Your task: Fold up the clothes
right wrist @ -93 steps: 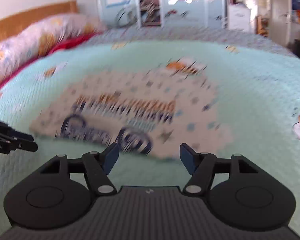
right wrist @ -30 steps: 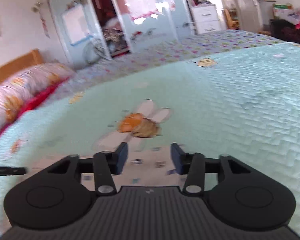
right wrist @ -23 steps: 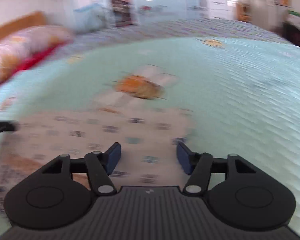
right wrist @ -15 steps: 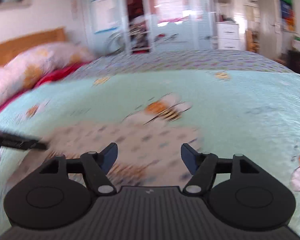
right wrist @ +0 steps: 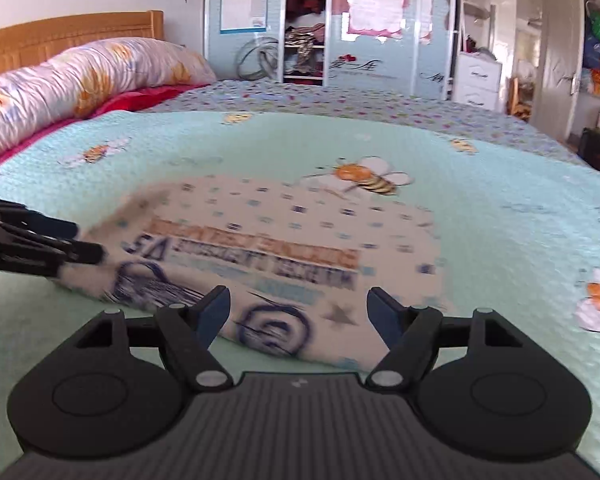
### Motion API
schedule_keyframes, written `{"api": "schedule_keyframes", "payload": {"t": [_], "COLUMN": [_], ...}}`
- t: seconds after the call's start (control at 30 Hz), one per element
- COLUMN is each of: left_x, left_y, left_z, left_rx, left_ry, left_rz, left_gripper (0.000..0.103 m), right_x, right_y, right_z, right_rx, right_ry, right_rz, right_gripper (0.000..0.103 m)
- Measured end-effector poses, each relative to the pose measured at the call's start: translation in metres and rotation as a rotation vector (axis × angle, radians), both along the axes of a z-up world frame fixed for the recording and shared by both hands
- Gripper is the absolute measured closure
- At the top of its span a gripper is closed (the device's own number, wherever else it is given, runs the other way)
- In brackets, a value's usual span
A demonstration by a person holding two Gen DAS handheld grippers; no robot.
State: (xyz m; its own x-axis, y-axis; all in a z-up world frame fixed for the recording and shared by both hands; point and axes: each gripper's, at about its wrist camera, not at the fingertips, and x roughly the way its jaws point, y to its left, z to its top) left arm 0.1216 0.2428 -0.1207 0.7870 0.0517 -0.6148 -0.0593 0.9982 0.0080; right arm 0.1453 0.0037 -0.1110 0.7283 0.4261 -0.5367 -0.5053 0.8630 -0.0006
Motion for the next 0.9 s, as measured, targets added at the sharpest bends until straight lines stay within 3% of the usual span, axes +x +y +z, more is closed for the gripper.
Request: {"api": "schedule_keyframes", "payload": {"t": [0.13,0.27,0.37,0.53,0.57,0.63,0.67,0.8,0.9], "left_x": [0.021,0.069,0.103,0.130,0.133,0.140,0.142,0.139,0.141], "left_y": [0.031,0.077,0.110,0.139,0.142,0.143,0.142,0.144,0.158], "left_z": [0.012,0.001,-0.017,-0.033,-0.035,-0.036,-0.036,-0.024,-0.020], "left_rx": [-0.121,-0.363,-0.584,-0.778,-0.793,-0.776,-0.756,-0.624,-0.581], "left_ry": [0.012,0.058,0.104,0.109,0.113,0.138,0.147,0.090,0.071], "left_rz": [0.016,0.074,0.139,0.203,0.202,0.188,0.179,0.156,0.195], "left_gripper": [0.044,0.044,0.044,0.046,0.053,0.090,0.100,0.100,0.099], "right_x": [-0.002,-0.010,-0.018,-0.017,-0.017,-0.016,-0.016,-0.016,-0.016], "right_y": [0.016,-0.002,-0.010,-0.006,-0.007,-0.010,-0.011,-0.012,-0.012], "right_z": [-0.014,-0.041,-0.052,-0.055,-0.055,-0.056,-0.056,-0.056,-0.056], "right_rx": [-0.007,0.048,0.077,0.066,0.073,0.094,0.102,0.116,0.114], "right_ry": [0.038,0.112,0.093,0.087,0.089,0.094,0.096,0.100,0.100], "right_rz": [0.009,-0.028,-0.053,-0.036,-0.035,-0.033,-0.032,-0.031,-0.031], "right_gripper": [0.027,0.027,0.027,0.021,0.021,0.021,0.020,0.020,0.020]}}
